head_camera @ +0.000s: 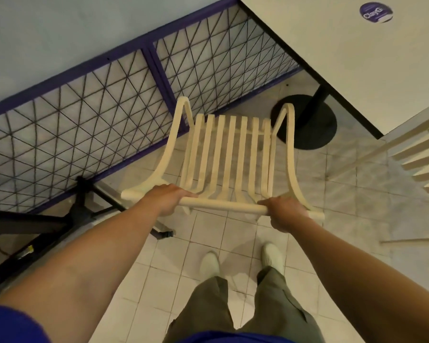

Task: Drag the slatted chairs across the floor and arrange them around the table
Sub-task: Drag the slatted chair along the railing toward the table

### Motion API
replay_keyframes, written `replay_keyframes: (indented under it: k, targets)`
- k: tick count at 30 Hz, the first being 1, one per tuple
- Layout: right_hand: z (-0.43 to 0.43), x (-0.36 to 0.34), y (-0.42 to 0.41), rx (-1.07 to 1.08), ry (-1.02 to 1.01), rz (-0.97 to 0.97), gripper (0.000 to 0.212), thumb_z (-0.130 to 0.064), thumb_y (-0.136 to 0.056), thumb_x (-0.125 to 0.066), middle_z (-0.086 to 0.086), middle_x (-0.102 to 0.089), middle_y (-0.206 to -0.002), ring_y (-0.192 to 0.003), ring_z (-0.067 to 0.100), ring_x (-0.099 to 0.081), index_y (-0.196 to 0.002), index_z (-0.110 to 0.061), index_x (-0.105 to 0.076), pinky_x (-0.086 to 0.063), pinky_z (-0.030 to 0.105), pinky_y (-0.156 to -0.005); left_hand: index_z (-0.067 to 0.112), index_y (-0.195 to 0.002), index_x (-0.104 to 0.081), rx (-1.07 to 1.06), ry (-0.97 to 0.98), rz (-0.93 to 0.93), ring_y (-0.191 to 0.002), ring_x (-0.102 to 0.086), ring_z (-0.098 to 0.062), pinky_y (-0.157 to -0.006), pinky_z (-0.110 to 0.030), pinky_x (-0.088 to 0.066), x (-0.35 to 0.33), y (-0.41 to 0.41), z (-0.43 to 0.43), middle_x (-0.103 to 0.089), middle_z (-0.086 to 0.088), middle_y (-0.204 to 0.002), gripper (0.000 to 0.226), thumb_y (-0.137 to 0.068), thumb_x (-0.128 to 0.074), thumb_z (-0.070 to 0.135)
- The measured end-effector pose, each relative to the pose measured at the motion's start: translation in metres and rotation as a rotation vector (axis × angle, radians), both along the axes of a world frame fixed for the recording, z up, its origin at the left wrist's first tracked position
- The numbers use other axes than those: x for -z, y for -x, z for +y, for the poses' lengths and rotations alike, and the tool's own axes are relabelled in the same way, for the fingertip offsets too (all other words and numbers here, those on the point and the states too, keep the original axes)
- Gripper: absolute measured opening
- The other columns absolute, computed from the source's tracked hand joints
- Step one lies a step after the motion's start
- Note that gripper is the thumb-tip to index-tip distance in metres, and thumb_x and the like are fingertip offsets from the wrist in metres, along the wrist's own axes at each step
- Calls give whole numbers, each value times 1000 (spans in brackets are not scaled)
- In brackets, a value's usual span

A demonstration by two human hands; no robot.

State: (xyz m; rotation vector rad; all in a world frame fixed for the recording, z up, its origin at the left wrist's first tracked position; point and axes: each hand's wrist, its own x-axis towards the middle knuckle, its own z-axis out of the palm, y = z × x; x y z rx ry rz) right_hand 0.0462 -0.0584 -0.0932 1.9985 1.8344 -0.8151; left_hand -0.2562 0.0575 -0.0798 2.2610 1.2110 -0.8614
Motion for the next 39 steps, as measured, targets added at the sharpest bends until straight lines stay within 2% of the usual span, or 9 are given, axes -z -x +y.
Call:
replay_keyframes:
  k: [6,13,19,21,25,28,34,39]
  targets:
    - [-6,3,6,44,-2,-9,46,-19,-96,-61,-4,-62,-104,-95,17,-62,-137,-38,-54,-56,38,-90,59,-147,-33,54,-28,-8,-88,-55,-22,-72,-34,-44,2,1,7,-57,-2,-118,86,-94,-52,-5]
    - [-8,6,9,41,-29,-5,41,-22,-92,-66,-10,-61,-90,-82,12,-63,-128,-41,-61,-59,33,-80,58,-148,-35,31,-24,-14,-83,-51,-19,-71,-33,-39,8,5,8,-59,0,-115,81,-95,-53,-1]
    - [-4,7,10,43,-22,-51,46,-27,-92,-64,-11,-59,-88,-80,13,-61,-132,-49,-56,-58,34,-77,55,-150,-35,28,-48,-19,-91,-57,-22,-76,-34,-40,7,2,6,-60,-3,-120,80,-95,-54,-1]
    - [-2,7,8,-1,-5,-56,41,-27,-92,-63,-10,-61,-88,-80,13,-61,-129,-46,-59,-58,33,-77,55,-150,-35,30,-45,-18,-97,-60,-24,-76,-34,-41,6,1,5,-60,-3,-120,80,-96,-53,-1]
    - [3,8,4,-65,48,-16,36,-26,-92,-62,-10,-63,-92,-81,12,-60,-125,-40,-61,-57,34,-81,58,-148,-33,20,-52,-7,-91,-57,-22,-75,-34,-41,5,-1,4,-60,-1,-114,82,-95,-53,-2]
    - [7,10,-3,-94,117,50,36,-25,-89,-63,-11,-63,-93,-85,12,-61,-122,-38,-61,-55,36,-86,58,-148,-34,7,-48,7,-99,-61,-25,-76,-34,-43,5,-2,3,-61,-2,-116,83,-95,-53,-2]
    - [17,12,-5,-88,247,148,46,-16,-87,-64,-4,-63,-110,-97,17,-59,-131,-29,-58,-48,34,-91,57,-149,-34,10,-47,21,-103,-61,-25,-76,-32,-41,4,-3,4,-61,-3,-124,83,-95,-53,-3]
    - [17,10,0,-80,254,129,47,-10,-88,-64,-5,-59,-105,-98,17,-60,-132,-26,-57,-48,31,-89,59,-149,-29,15,1,0,-100,-59,-25,-76,-34,-45,6,1,8,-59,-3,-122,86,-95,-51,-4]
